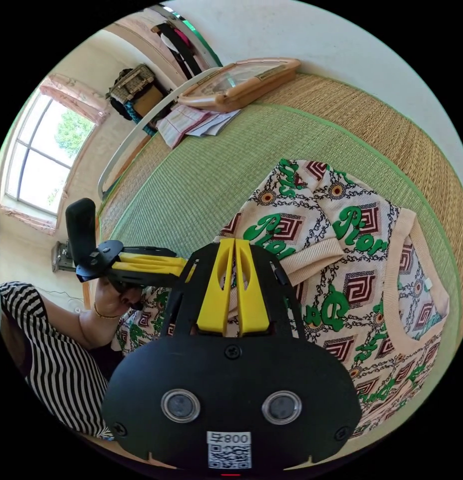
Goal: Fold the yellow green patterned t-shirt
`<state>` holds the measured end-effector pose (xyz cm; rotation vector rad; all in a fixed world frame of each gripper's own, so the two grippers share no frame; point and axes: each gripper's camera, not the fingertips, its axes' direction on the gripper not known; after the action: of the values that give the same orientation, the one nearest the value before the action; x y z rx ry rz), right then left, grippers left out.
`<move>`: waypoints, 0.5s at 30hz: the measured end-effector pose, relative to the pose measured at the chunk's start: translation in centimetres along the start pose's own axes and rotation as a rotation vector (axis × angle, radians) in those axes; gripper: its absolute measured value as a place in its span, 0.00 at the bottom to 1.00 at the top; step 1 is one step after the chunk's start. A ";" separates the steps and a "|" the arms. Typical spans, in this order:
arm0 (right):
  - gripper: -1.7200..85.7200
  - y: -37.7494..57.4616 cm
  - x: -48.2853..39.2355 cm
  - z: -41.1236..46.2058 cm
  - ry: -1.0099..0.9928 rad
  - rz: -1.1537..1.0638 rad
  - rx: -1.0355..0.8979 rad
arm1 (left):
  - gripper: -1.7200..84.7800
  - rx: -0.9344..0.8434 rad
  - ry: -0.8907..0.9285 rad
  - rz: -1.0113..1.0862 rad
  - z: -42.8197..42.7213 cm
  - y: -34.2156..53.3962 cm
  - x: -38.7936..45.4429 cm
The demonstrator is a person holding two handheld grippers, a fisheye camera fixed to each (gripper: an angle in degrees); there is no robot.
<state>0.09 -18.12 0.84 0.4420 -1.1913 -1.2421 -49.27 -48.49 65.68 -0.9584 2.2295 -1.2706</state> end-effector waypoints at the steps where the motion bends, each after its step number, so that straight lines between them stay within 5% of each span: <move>1: 0.02 0.0 -0.2 -0.2 -0.019 0.005 -0.002 | 0.02 0.004 0.002 0.001 0.0 0.0 0.1; 15: 0.02 -0.9 -7.7 -4.5 0.011 0.006 0.033 | 0.02 -0.015 -0.006 0.003 0.3 0.4 0.0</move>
<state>4.51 -13.01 -5.06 0.4686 -1.2042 -1.2147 -49.23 -48.51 65.24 -0.9625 2.2379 -1.2496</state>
